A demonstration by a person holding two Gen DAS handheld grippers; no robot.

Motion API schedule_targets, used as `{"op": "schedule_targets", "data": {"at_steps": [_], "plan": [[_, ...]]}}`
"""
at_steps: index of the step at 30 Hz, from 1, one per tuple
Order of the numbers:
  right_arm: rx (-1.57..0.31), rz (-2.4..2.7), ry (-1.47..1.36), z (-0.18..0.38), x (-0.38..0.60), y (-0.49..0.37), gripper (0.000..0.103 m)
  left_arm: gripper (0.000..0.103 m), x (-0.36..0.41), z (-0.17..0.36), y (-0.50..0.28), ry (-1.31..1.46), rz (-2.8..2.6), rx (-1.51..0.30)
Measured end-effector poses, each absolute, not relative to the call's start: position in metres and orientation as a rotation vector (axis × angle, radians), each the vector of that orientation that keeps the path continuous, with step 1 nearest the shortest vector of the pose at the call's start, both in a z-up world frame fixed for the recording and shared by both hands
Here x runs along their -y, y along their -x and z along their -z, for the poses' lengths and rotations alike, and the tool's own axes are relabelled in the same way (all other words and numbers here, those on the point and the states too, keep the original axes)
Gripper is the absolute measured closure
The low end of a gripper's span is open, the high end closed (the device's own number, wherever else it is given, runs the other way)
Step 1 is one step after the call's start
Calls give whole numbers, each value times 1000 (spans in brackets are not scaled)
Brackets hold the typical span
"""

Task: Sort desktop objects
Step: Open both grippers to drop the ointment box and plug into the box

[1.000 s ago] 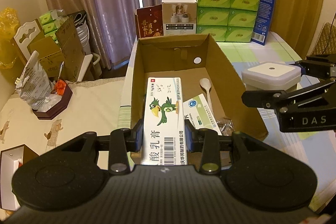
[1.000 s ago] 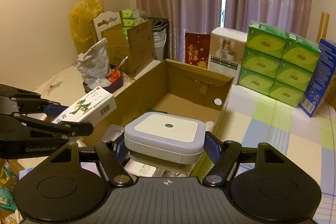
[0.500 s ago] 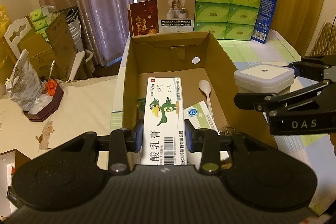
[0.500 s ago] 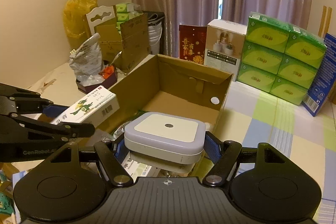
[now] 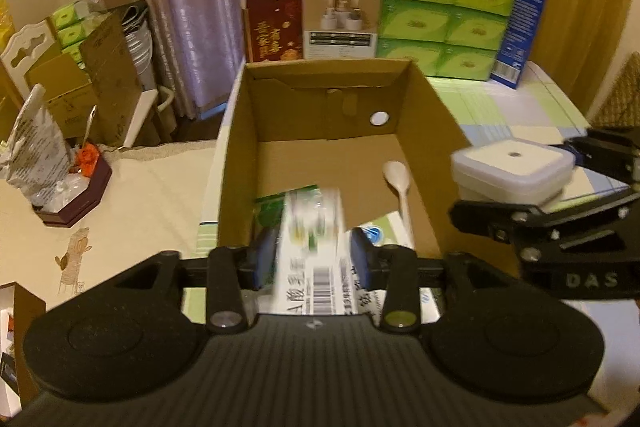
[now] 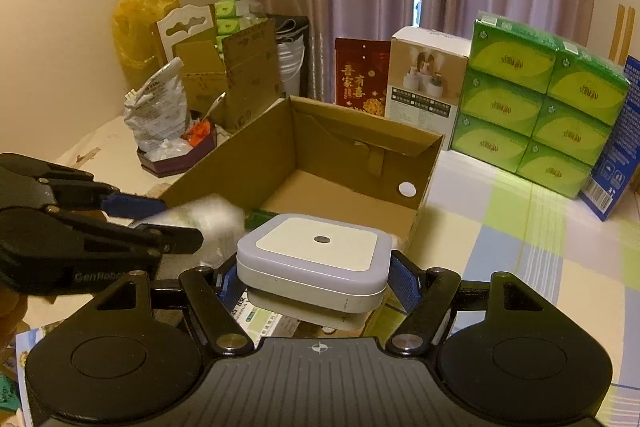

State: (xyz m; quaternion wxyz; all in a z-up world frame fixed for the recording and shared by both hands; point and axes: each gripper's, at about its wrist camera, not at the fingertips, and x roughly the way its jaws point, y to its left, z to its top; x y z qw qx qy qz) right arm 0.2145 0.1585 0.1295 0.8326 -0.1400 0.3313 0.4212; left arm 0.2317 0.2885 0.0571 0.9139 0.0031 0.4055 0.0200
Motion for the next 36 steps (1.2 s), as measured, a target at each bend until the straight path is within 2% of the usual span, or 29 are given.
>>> {"op": "schedule_targets", "data": {"at_steps": [16, 21, 22, 23, 24, 32, 36], "plan": [[-716, -912, 274, -128, -167, -217, 33, 60, -302, -63, -216, -10, -58, -819], [-718, -940, 230, -130, -173, -221, 32, 56, -305, -65, -211, -3, -66, -810], [-721, -948, 215, -130, -173, -224, 28, 51, -306, -66, -210, -1, -68, -808], [-722, -951, 205, -131, -173, -226, 18, 44, -307, -66, -208, 3, -70, -804], [-713, -948, 195, -133, -172, -226, 15, 42, -307, -67, -206, 6, -71, -799], [-715, -894, 169, -138, -142, -224, 15, 16, -301, -73, -181, 14, -86, -757], [-748, -862, 149, -138, -120, -214, 11, 6, -297, -76, -165, 34, -109, -741]]}}
